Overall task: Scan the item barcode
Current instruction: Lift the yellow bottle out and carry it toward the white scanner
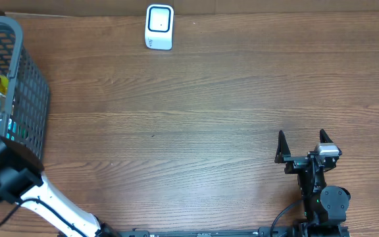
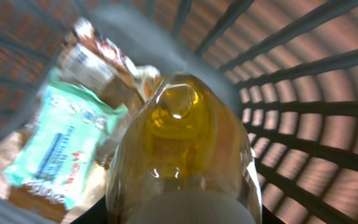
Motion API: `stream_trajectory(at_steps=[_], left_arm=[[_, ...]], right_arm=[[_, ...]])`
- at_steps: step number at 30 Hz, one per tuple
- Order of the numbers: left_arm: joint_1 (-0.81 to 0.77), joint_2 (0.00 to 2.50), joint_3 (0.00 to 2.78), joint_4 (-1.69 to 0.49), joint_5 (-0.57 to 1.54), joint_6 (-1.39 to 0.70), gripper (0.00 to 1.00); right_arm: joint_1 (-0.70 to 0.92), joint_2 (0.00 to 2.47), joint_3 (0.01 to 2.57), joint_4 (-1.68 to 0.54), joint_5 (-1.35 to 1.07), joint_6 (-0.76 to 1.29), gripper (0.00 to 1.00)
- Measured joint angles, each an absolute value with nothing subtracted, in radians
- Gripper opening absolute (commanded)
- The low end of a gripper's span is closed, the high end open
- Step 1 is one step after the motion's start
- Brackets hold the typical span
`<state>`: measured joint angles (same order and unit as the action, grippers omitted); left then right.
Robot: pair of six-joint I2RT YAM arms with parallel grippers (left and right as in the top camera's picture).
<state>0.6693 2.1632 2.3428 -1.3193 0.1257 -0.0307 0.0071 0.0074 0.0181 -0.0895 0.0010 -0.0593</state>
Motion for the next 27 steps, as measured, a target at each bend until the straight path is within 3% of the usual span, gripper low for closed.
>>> stream_trajectory(at_steps=[16,27], left_arm=[[0.603,1.695,2.381,-1.174,0.253,-0.104,0.38],[0.219,1.625,2.381,-1.242,0.245,-0.106,0.38]], right_arm=[[0.007,0.007,0.018,-0.089,0.001,-0.06,1.0],[0.007,0.007,0.018,-0.09,0.001,-0.06,1.0]])
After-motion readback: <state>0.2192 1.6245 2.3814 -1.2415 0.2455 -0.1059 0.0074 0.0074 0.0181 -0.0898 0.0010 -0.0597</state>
